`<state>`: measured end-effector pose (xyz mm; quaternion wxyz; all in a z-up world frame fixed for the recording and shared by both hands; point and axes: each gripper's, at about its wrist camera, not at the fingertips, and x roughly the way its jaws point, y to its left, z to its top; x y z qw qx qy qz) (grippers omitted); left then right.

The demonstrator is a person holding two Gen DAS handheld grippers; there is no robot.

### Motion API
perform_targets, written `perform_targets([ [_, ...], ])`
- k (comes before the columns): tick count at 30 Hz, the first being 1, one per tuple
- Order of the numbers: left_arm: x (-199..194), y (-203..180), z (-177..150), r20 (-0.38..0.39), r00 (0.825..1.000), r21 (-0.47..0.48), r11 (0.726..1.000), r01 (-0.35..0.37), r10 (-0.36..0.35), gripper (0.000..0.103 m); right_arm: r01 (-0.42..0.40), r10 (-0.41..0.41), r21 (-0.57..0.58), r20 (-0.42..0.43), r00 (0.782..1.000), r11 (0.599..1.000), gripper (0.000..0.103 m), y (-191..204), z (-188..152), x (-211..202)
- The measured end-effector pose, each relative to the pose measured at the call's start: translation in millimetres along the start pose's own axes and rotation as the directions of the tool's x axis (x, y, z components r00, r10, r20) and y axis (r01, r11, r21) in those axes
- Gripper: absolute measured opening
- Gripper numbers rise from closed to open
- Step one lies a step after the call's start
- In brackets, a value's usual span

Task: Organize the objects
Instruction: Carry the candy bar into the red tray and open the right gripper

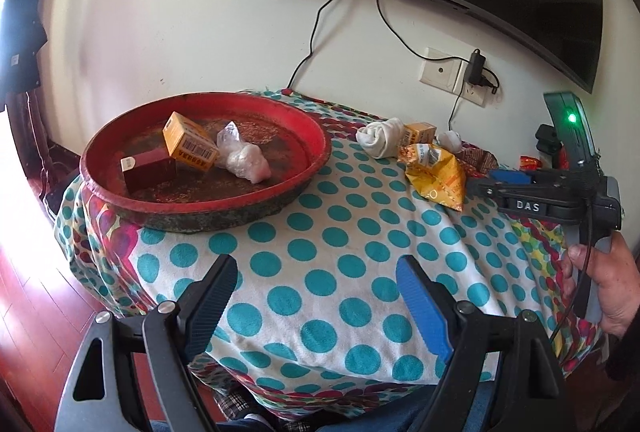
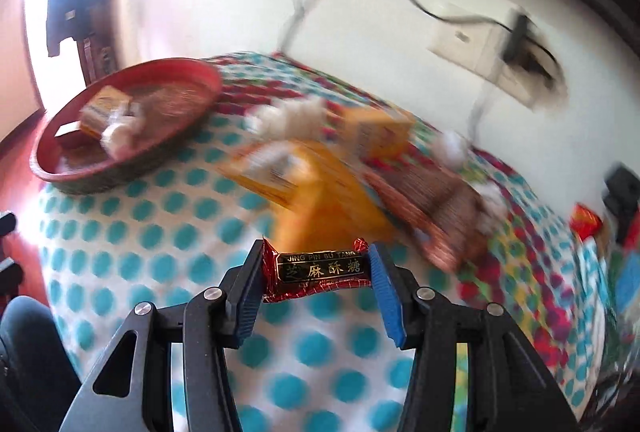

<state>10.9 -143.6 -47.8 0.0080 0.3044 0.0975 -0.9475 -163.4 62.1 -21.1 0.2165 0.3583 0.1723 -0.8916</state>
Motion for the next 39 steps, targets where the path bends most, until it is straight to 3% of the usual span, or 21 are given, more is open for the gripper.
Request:
perform_targets([
  [6, -3.5, 18.8, 1.3, 0.01, 0.999, -0.086, 0.995, -0.045, 0.046, 0.084, -0.143, 0.146, -0.114, 0.017, 0.989, 0.983, 0.048, 70.1, 40.0, 4.7],
  [10, -4.0, 34.7, 0.8, 0.005, 0.996, -0.146, 0.985, -0.088, 0.089, 0.084, -0.26, 0.264, -0.206, -0.011, 0.965, 0.943, 0.048, 121.7, 68.2, 13.5],
  [14, -8.0, 44.7, 1.2, 0.017, 0.991, -0.167, 0.978, -0.124, 0.129, 0.084, -0.331, 0.331, -0.279, -0.049, 0.942, 0.902, 0.048, 165.2, 86.8, 23.1],
  [18, -8.5, 53.6, 3.8, 0.017, 0.986, -0.166, 0.973, -0.16, 0.165, 0.084, -0.344, 0.334, -0.342, -0.089, 0.938, 0.875, 0.048, 198.1, 92.1, 38.1],
  [28, -4.8, 75.3, 4.0, -0.016, 0.983, -0.218, 0.959, -0.182, 0.183, 0.084, -0.381, 0.352, -0.347, -0.146, 0.925, 0.857, 0.049, 226.5, 90.4, 72.6],
  [32, -3.5, 76.1, 4.4, -0.017, 0.983, -0.222, 0.958, -0.181, 0.182, 0.084, -0.374, 0.341, -0.366, -0.152, 0.928, 0.852, 0.062, 233.7, 87.9, 74.4],
  [34, -4.4, 76.7, 5.2, -0.007, 0.983, -0.228, 0.957, -0.18, 0.184, 0.084, -0.319, 0.315, -0.363, -0.073, 0.946, 0.875, 0.077, 224.5, 89.4, 60.8],
  [36, -8.2, 77.4, 6.3, 0.015, 0.984, -0.238, 0.956, -0.171, 0.18, 0.084, -0.296, 0.313, -0.309, 0.003, 0.95, 0.904, 0.095, 202.4, 93.5, 43.7],
  [39, -14.2, 75.3, 8.9, 0.05, 0.98, -0.238, 0.956, -0.173, 0.19, 0.084, -0.219, 0.247, -0.246, 0.086, 0.965, 0.944, 0.098, 160.5, 87.4, 20.5],
])
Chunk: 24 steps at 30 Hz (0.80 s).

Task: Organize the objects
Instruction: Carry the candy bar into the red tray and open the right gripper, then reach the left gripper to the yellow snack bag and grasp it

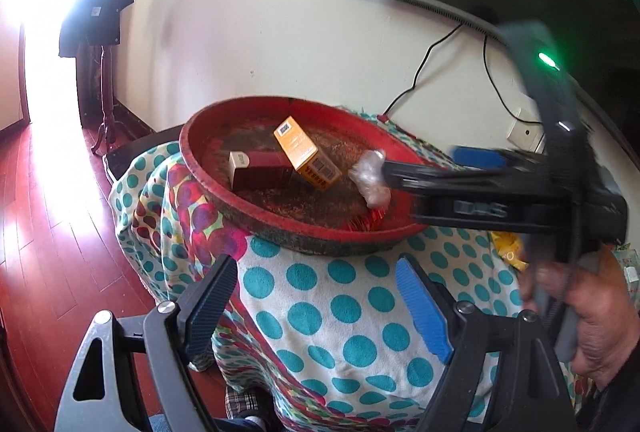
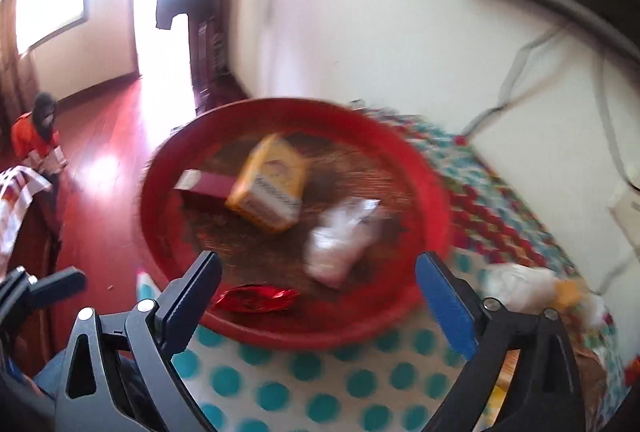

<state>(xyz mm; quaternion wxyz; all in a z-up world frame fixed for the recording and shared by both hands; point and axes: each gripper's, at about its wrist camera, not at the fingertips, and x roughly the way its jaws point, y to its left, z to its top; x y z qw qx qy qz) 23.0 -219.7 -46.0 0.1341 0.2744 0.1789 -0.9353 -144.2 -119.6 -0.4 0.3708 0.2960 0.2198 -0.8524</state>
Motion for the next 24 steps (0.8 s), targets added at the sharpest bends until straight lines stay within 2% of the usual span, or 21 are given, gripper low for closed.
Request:
perform_targets([
  [2, -2.2, -3.4, 0.4, 0.014, 1.0, 0.01, 1.0, 0.001, -0.001, 0.084, 0.091, -0.091, 0.081, 0.005, 0.996, 0.993, 0.1, -37.9, -24.0, -20.7],
  [4, -1.3, -8.3, -1.2, 0.008, 1.0, 0.025, 1.0, 0.012, -0.012, 0.084, 0.173, -0.171, 0.157, -0.024, 0.985, 0.972, 0.1, -72.5, -48.5, -33.7],
  [5, -0.7, -11.5, -2.1, 0.005, 1.0, 0.035, 0.999, 0.017, -0.018, 0.084, 0.254, -0.246, 0.196, -0.061, 0.967, 0.947, 0.101, -97.7, -71.6, -43.2],
  [7, 0.2, -21.8, -5.1, 0.001, 0.999, 0.073, 0.997, 0.033, -0.033, 0.084, 0.35, -0.327, 0.24, -0.129, 0.936, 0.905, 0.101, -129.8, -102.8, -52.5],
  [11, 0.5, -48.2, -14.2, -0.017, 0.995, 0.172, 0.98, 0.1, -0.099, 0.084, 0.51, -0.443, 0.328, -0.261, 0.858, 0.795, 0.101, -187.9, -164.8, -73.0],
  [12, 0.3, -55.1, -17.0, -0.02, 0.993, 0.196, 0.974, 0.115, -0.113, 0.084, 0.526, -0.451, 0.342, -0.276, 0.849, 0.779, 0.101, -196.2, -171.9, -75.8],
  [15, 5.1, -80.2, -25.8, -0.042, 0.989, 0.259, 0.954, 0.149, -0.143, 0.084, 0.543, -0.458, 0.389, -0.295, 0.838, 0.744, 0.102, -216.6, -185.1, -79.4],
  [19, 15.6, -124.6, -18.0, -0.13, 0.967, 0.257, 0.935, 0.246, -0.219, 0.084, 0.546, -0.468, 0.394, -0.281, 0.838, 0.74, 0.102, -219.6, -178.2, -74.8],
  [23, 23.0, -181.2, 1.3, -0.09, 0.971, 0.324, 0.916, 0.238, -0.22, 0.085, 0.509, -0.446, 0.399, -0.246, 0.861, 0.762, 0.102, -220.7, -183.5, -69.9],
  [24, 29.8, -198.2, 7.6, -0.085, 0.969, 0.337, 0.909, 0.246, -0.23, 0.086, 0.513, -0.453, 0.401, -0.241, 0.859, 0.759, 0.102, -219.1, -182.0, -72.0],
])
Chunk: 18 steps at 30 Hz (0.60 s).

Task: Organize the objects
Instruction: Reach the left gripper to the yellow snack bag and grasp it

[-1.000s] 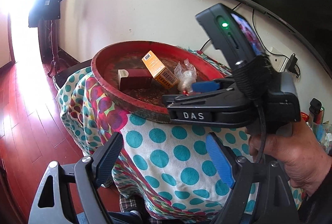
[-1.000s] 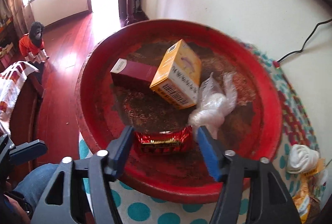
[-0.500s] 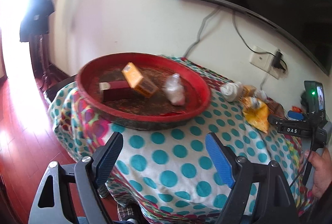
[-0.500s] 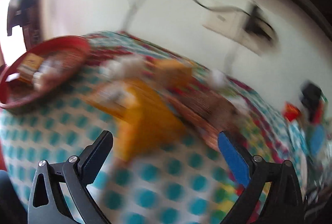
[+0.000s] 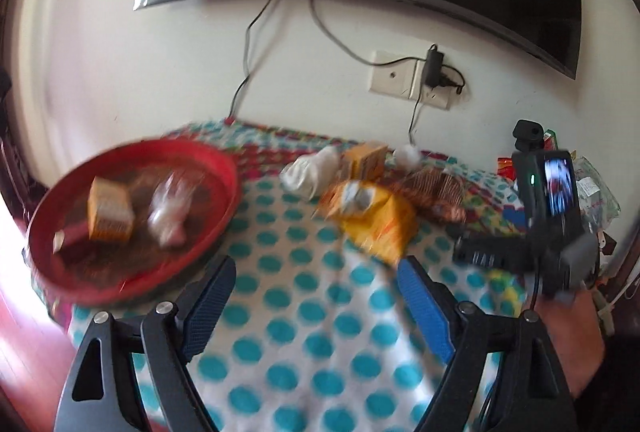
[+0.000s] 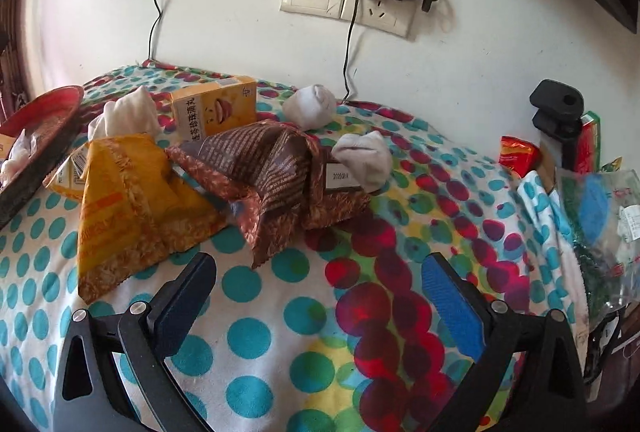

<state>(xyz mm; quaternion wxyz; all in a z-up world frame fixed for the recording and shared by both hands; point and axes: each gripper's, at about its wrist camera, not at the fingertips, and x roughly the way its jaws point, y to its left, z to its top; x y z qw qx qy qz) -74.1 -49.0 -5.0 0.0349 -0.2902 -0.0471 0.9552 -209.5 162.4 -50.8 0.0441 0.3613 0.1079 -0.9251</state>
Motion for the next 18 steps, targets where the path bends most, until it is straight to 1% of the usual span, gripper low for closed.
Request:
perform_targets([
  [2, 21.9, -12.5, 17.4, -0.019, 1.0, 0.003, 1.0, 0.021, -0.021, 0.087, -0.022, 0.021, 0.019, 0.031, 0.999, 1.0, 0.102, -3.5, 0.1, -4.3],
  [4, 49.7, -21.8, 31.3, -0.06, 0.998, 0.001, 1.0, 0.017, -0.016, 0.087, -0.044, 0.043, 0.027, 0.04, 0.998, 0.999, 0.103, -5.1, -1.3, -5.7],
  [6, 77.8, -27.2, 40.4, -0.102, 0.995, 0.007, 1.0, -0.007, 0.007, 0.087, -0.054, 0.052, 0.052, 0.031, 0.998, 0.997, 0.103, -9.6, -1.5, -3.2],
  [7, 91.7, -30.6, 43.5, -0.119, 0.992, 0.013, 0.999, -0.036, 0.037, 0.087, -0.064, 0.062, 0.067, 0.026, 0.998, 0.996, 0.102, -12.4, -2.4, -1.6],
  [9, 110.3, -31.8, 46.4, -0.154, 0.987, 0.003, 0.999, -0.041, 0.041, 0.087, -0.081, 0.079, 0.12, 0.021, 0.997, 0.99, 0.103, -22.4, -3.9, 0.9],
  [10, 120.5, -29.6, 47.4, -0.174, 0.983, -0.022, 0.998, -0.056, 0.051, 0.087, -0.085, 0.083, 0.144, 0.022, 0.996, 0.986, 0.103, -27.2, -4.7, 1.6],
  [12, 135.8, -23.9, 48.3, -0.191, 0.98, -0.059, 0.995, -0.075, 0.063, 0.087, -0.104, 0.1, 0.194, 0.029, 0.995, 0.976, 0.103, -37.2, -6.7, 1.6],
  [14, 144.0, -20.2, 49.4, -0.193, 0.98, -0.087, 0.994, -0.068, 0.05, 0.087, -0.117, 0.113, 0.216, 0.03, 0.993, 0.969, 0.103, -41.3, -8.0, 2.0],
  [18, 160.3, -21.4, 52.6, -0.213, 0.976, -0.101, 0.993, -0.068, 0.045, 0.088, -0.122, 0.119, 0.194, 0.03, 0.992, 0.973, 0.103, -36.5, -7.2, 0.3],
])
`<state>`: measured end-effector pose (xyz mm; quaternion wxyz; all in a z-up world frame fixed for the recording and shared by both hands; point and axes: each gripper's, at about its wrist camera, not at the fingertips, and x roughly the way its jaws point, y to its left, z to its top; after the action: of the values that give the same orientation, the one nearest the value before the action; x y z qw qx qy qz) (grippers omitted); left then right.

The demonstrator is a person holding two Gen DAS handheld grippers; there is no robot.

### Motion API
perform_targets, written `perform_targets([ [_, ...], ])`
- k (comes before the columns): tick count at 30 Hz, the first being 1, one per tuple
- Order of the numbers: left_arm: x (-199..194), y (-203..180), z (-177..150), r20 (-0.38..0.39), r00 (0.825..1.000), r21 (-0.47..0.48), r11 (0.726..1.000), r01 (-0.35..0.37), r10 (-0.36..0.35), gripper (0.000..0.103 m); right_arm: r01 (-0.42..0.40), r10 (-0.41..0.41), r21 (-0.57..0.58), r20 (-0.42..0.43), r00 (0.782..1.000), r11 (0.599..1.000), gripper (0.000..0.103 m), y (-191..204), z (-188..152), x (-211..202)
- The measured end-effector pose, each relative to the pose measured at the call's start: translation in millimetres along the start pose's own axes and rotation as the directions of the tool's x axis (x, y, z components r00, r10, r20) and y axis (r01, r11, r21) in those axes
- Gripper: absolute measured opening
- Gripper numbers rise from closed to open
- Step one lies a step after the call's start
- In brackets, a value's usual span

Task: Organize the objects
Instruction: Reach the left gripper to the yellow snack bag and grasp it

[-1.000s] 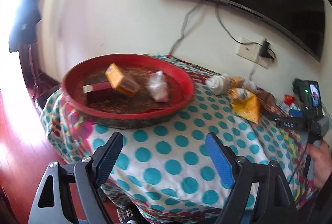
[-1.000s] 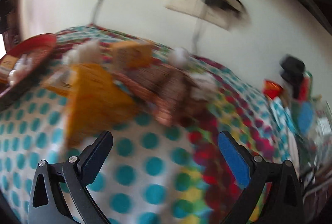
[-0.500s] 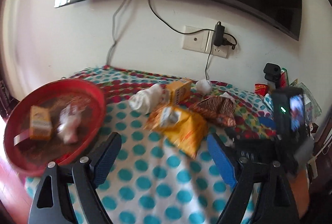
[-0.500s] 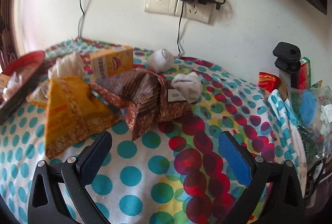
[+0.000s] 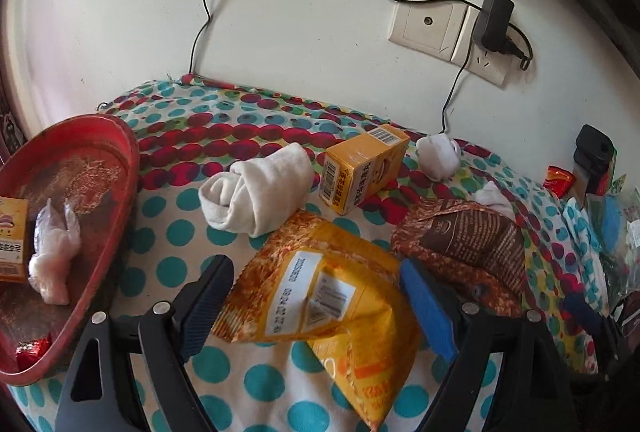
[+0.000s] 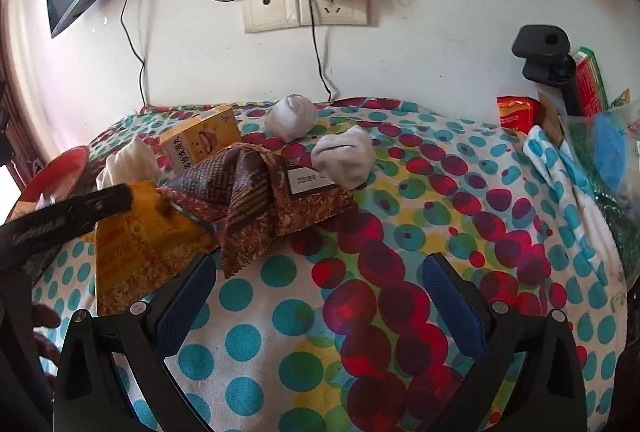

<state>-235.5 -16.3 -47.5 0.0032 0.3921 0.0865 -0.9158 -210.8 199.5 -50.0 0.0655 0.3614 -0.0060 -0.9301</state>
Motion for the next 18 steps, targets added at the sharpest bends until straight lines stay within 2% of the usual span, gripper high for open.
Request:
perform_targets([
  [5, 12.6, -0.9, 0.4, -0.026, 1.0, -0.041, 0.999, -0.012, 0.011, 0.091, 0.017, -0.017, -0.023, 0.015, 1.0, 1.0, 0.103, 4.6, -0.5, -3.0],
  [9, 13.9, -2.3, -4.1, -0.043, 0.999, -0.062, 0.998, 0.007, -0.01, 0.091, 0.013, -0.013, -0.017, 0.019, 1.0, 1.0, 0.103, 3.2, -0.4, -3.6],
  [11, 8.4, 4.2, -6.8, -0.053, 0.998, -0.105, 0.994, 0.021, -0.027, 0.092, 0.008, -0.007, -0.017, 0.014, 1.0, 1.0, 0.103, 3.2, -0.3, -2.5],
  [14, -18.0, 21.6, -9.5, 0.03, 0.999, -0.139, 0.99, 0.027, -0.023, 0.092, -0.002, 0.003, -0.015, 0.015, 1.0, 1.0, 0.103, 2.8, -0.3, -2.7],
  [18, -25.2, 41.8, -22.7, -0.007, 0.992, -0.226, 0.966, 0.124, -0.129, 0.092, 0.0, 0.001, -0.02, 0.026, 1.0, 1.0, 0.103, 3.8, -0.8, -4.8],
])
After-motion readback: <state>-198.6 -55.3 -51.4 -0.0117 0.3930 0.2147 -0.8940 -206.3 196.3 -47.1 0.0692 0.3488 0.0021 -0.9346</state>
